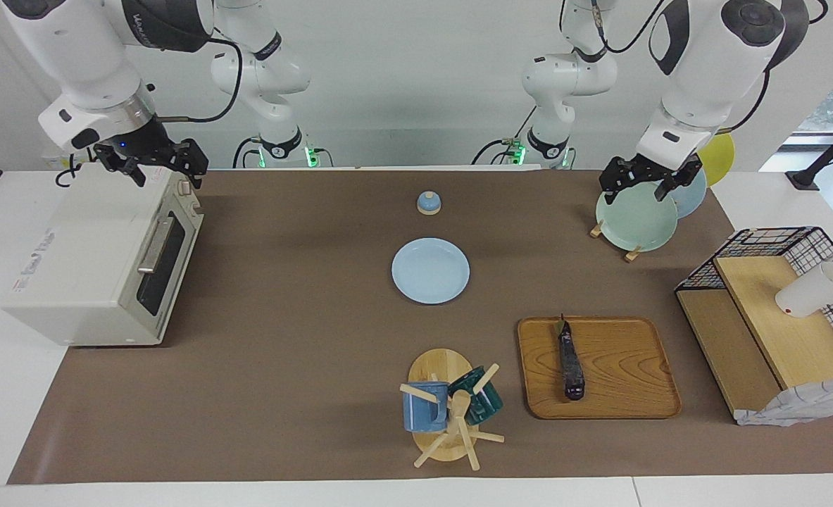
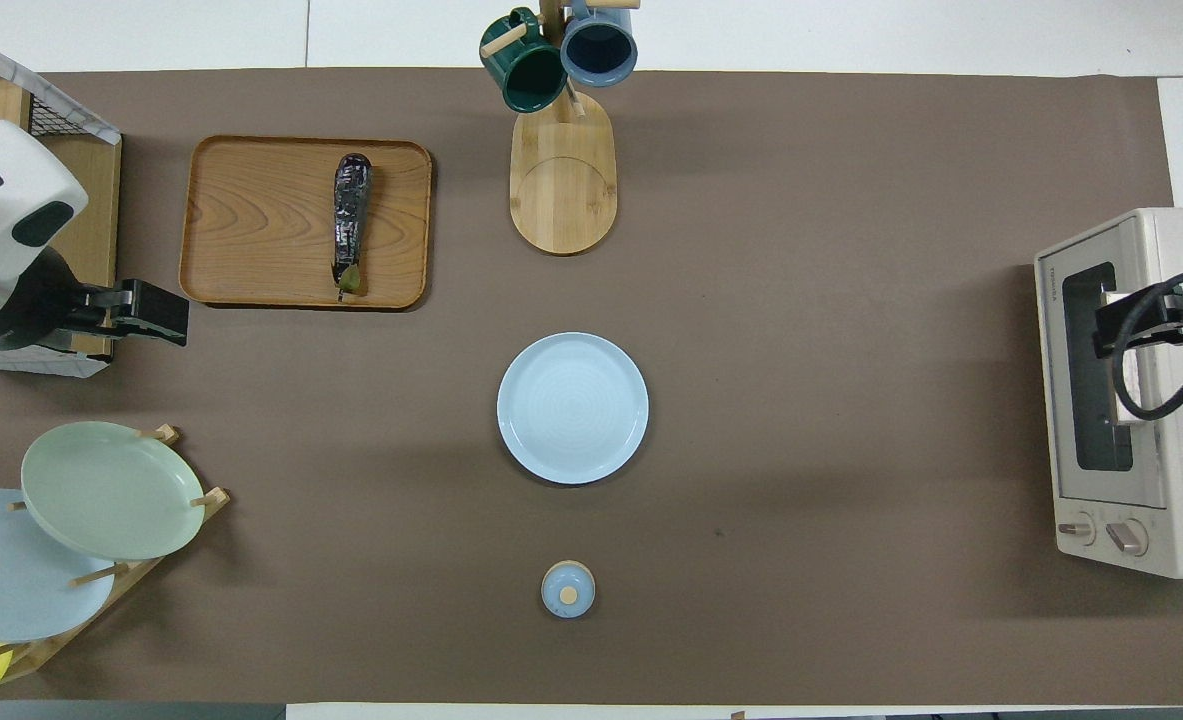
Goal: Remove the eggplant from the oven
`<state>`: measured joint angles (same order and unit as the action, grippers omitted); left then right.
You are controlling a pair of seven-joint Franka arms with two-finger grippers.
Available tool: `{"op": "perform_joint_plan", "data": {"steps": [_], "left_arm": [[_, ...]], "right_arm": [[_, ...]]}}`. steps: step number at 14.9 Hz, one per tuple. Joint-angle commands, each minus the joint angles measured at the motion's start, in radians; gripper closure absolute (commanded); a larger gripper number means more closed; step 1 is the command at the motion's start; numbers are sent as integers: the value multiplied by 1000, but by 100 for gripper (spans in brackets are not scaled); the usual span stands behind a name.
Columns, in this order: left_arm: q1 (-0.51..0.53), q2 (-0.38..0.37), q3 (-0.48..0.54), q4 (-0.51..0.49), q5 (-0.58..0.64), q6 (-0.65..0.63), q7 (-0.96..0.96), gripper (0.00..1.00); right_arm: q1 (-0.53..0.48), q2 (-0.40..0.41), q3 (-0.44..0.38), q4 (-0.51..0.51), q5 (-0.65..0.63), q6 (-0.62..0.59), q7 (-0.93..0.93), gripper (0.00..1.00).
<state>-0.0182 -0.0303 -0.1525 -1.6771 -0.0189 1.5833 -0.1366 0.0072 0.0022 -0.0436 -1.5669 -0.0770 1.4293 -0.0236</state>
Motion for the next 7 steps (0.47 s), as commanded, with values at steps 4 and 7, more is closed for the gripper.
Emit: {"op": "perform_joint_plan", "data": {"steps": [4,7], "left_arm": [[-6,-3,11,30,-15,-2,-15,0],[-3,-3,11,30,-16,-2,-14,0]], "right_arm": [[-9,-2,2,1,26,3,11,0],[-7,-2,2,1,26,3,11,0]]}}
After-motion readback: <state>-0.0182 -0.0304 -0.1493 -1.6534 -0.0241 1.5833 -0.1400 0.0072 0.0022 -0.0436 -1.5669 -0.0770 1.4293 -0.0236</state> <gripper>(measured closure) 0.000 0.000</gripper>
